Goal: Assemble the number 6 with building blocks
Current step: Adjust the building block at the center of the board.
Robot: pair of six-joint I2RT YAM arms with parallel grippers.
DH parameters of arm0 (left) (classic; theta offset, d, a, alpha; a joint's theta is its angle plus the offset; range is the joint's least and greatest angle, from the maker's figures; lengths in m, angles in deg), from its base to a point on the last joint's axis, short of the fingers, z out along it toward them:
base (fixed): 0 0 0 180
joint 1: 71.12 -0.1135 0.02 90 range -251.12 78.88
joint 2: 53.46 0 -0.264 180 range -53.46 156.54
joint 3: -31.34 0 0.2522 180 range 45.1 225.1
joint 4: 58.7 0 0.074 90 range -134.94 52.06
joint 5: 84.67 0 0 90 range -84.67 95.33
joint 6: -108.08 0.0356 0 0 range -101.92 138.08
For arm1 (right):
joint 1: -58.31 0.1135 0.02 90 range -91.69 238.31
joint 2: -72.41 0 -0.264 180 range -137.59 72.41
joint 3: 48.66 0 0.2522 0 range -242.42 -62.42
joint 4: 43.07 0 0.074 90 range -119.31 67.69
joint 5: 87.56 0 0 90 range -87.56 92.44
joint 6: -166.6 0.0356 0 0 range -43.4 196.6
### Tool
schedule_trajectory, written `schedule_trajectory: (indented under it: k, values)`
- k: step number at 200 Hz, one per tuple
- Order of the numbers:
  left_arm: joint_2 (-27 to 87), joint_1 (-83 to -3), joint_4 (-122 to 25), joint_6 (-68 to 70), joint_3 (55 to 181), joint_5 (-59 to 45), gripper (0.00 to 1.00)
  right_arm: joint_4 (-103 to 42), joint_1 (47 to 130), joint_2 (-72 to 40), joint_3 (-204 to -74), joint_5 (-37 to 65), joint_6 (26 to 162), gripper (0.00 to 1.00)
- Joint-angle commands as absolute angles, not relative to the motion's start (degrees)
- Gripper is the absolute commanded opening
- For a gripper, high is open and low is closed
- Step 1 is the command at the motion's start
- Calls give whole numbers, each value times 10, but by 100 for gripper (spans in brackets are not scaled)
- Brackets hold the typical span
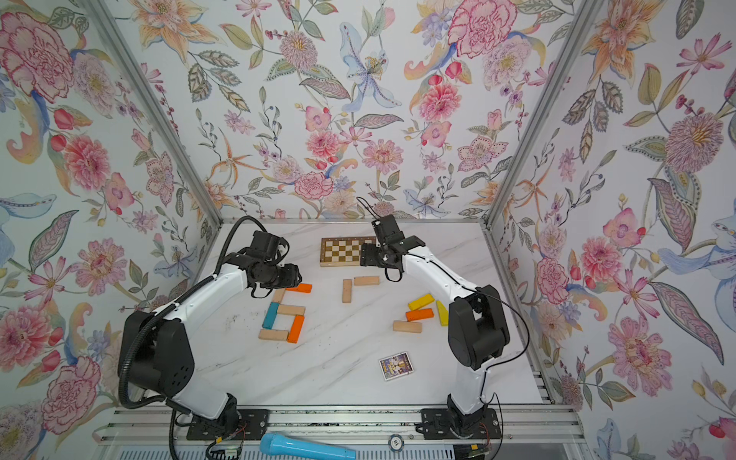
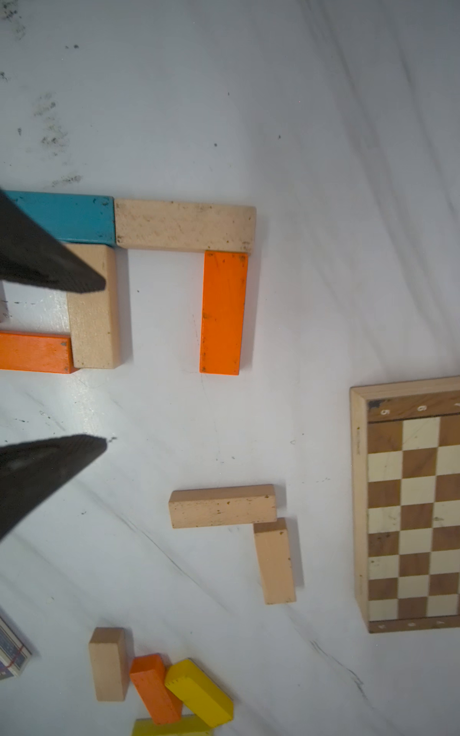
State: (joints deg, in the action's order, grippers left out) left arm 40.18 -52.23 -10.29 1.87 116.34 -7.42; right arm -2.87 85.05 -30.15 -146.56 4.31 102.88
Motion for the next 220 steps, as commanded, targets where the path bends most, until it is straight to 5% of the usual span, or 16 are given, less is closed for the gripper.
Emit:
schedule_trajectory:
  k: [1, 17, 90, 220]
  values:
    - [434, -481, -84, -14, 1207, -66, 45, -112, 811, -275, -1380, 87, 1050, 70]
    - [470, -449, -92, -41, 1236, -71, 39, -144, 784, -261, -1333, 105, 1052, 57]
    - [642, -397, -109, -116, 1355, -50, 9, -199, 730, -303, -1285, 151, 1038, 32]
    - [718, -397, -101, -130, 1399, -49, 4, -194, 765, -429, -1350, 166, 1041, 20]
